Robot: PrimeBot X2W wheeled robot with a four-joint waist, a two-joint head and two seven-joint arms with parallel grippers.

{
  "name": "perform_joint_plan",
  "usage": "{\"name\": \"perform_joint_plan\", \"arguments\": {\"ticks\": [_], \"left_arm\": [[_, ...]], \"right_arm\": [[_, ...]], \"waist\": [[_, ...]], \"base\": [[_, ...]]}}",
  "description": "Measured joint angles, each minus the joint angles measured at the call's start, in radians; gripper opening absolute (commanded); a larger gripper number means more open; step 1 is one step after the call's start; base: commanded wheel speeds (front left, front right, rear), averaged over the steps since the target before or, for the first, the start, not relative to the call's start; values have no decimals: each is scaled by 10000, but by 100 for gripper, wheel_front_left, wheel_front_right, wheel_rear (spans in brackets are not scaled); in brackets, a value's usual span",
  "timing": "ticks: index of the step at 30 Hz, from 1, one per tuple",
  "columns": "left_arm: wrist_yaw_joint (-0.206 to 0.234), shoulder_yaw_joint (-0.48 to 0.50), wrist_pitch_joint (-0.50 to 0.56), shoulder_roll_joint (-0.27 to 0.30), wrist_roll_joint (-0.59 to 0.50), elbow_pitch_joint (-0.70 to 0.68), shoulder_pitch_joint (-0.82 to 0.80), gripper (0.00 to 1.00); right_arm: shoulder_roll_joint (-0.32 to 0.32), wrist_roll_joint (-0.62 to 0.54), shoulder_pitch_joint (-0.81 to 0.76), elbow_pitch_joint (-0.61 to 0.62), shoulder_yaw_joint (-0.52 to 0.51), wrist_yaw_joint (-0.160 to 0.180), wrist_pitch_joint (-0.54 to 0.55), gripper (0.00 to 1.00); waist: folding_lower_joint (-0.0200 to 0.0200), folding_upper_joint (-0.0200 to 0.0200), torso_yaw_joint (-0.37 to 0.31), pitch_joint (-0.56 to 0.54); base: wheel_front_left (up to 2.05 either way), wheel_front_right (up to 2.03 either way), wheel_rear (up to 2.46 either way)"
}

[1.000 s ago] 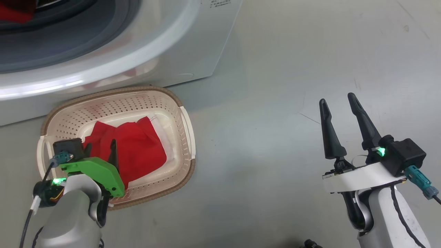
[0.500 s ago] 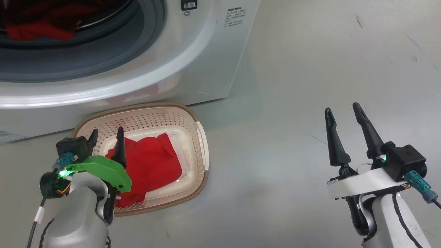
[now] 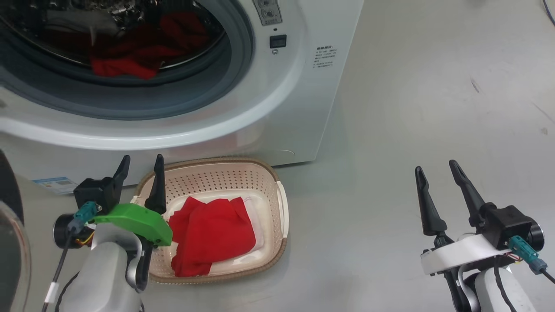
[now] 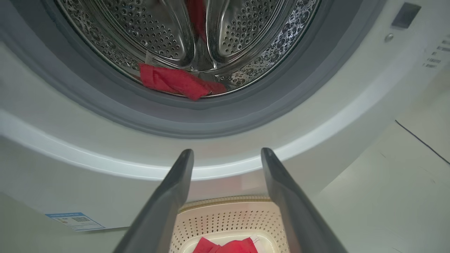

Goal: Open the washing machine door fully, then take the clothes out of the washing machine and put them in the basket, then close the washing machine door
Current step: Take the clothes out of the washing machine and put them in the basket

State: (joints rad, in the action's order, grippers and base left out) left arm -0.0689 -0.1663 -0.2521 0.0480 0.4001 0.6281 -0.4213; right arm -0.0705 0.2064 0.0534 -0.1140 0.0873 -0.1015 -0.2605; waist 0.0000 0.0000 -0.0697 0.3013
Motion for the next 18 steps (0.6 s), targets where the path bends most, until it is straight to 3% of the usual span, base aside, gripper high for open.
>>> {"name": "perform_joint_plan", "arguments": {"ticks": [18], "left_arm": [[464,86,0,4,-777,-2372,2309,100]], "right_arm": [[-10,-230,-894,-282,146,159,0,100]], "waist": [[0,0,846,-1807]], "base": [[0,0,0]]}}
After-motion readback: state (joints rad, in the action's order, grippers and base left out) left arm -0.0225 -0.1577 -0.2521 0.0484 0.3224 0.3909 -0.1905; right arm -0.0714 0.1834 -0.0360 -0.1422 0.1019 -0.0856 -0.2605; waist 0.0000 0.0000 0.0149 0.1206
